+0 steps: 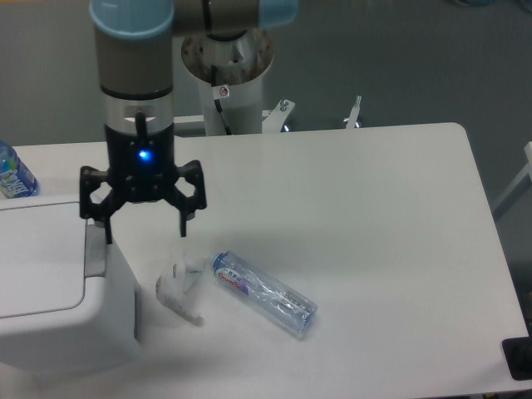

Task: Open the trash can
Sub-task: 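Move the open gripper down and over toward the white trash can lid, then lower the gripper fingers onto the trash can lid edge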

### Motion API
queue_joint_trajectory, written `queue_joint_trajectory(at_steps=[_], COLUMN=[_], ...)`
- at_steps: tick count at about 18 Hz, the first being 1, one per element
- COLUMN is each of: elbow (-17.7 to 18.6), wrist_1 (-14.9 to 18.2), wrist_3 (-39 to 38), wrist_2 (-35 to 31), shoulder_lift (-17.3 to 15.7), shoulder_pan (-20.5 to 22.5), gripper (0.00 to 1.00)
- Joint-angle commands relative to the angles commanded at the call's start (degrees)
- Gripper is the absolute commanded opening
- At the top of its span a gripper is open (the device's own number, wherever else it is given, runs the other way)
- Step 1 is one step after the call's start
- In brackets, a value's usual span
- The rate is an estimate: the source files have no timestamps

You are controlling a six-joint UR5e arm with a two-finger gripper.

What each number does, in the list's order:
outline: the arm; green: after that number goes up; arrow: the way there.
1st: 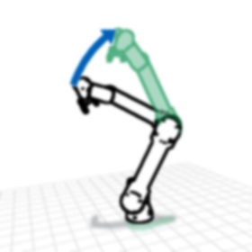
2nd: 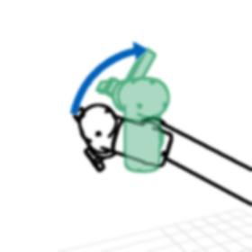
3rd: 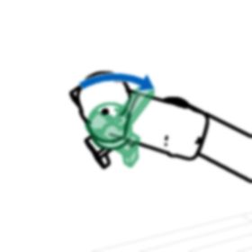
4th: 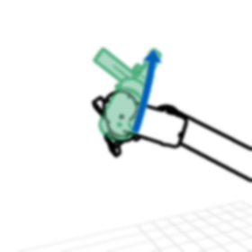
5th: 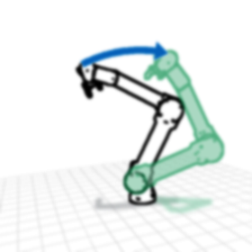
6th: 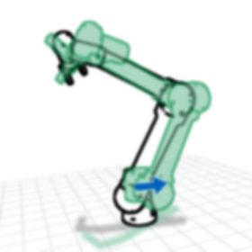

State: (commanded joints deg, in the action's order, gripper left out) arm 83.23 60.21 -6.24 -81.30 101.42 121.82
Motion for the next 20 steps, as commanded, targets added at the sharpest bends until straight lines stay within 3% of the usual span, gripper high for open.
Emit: queue_joint_trajectory(at_steps=[20], elbow=[0.35], wrist_1=[0.0], wrist_3=[0.7], wrist_2=[-0.53], shoulder_lift=[1.05], shoulder_pan=[-0.44], gripper=[1.0])
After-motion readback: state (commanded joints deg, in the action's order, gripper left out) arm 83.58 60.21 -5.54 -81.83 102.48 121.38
